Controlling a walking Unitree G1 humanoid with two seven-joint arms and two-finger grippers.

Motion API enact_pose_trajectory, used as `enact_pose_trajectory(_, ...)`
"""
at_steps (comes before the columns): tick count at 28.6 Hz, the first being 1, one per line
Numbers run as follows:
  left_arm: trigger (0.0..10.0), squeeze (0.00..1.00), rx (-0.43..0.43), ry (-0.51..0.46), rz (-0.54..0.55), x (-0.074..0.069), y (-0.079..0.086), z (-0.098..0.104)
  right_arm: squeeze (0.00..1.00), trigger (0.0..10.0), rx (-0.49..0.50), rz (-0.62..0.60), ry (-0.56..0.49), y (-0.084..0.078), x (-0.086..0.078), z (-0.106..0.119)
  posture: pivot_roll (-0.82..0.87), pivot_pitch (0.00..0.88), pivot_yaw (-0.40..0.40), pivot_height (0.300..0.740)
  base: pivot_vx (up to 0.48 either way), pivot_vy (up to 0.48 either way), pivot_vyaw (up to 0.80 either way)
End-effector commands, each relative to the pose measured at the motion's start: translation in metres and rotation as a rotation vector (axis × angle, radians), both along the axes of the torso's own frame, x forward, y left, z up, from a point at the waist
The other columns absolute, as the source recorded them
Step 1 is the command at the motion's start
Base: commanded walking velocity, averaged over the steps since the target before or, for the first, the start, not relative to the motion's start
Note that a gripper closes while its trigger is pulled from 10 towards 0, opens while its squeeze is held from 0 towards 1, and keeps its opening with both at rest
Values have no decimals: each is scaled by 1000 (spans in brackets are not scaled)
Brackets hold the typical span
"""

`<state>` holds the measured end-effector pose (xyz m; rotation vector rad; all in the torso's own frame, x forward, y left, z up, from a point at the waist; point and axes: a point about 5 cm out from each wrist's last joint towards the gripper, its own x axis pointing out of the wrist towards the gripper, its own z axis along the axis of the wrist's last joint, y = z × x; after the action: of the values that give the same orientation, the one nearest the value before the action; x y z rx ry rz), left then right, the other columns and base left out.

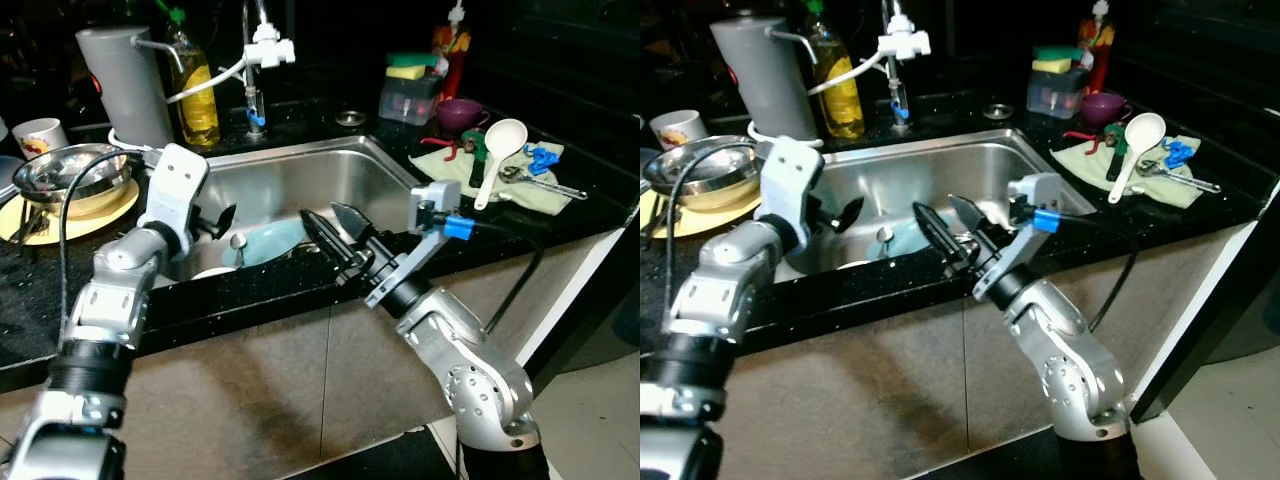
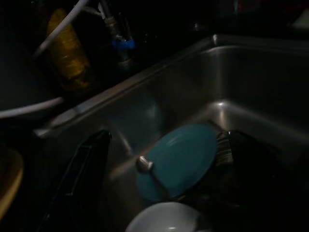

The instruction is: Kitchen organization

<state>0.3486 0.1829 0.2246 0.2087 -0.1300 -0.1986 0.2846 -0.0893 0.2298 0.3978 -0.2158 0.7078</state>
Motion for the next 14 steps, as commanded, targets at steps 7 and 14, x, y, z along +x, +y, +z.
enact_pose_trajectory(7,10000,0,-137,-97,75,-30,-1,6,0,10000,46,-126,51,-29,12,-11,-37,0,16,740,0,0,0)
enact_pose_trajectory(14,10000,0,-154,-116,106,-45,2,6,0,10000,15,-187,77,-47,12,-21,-17,0,1,740,0,0,0)
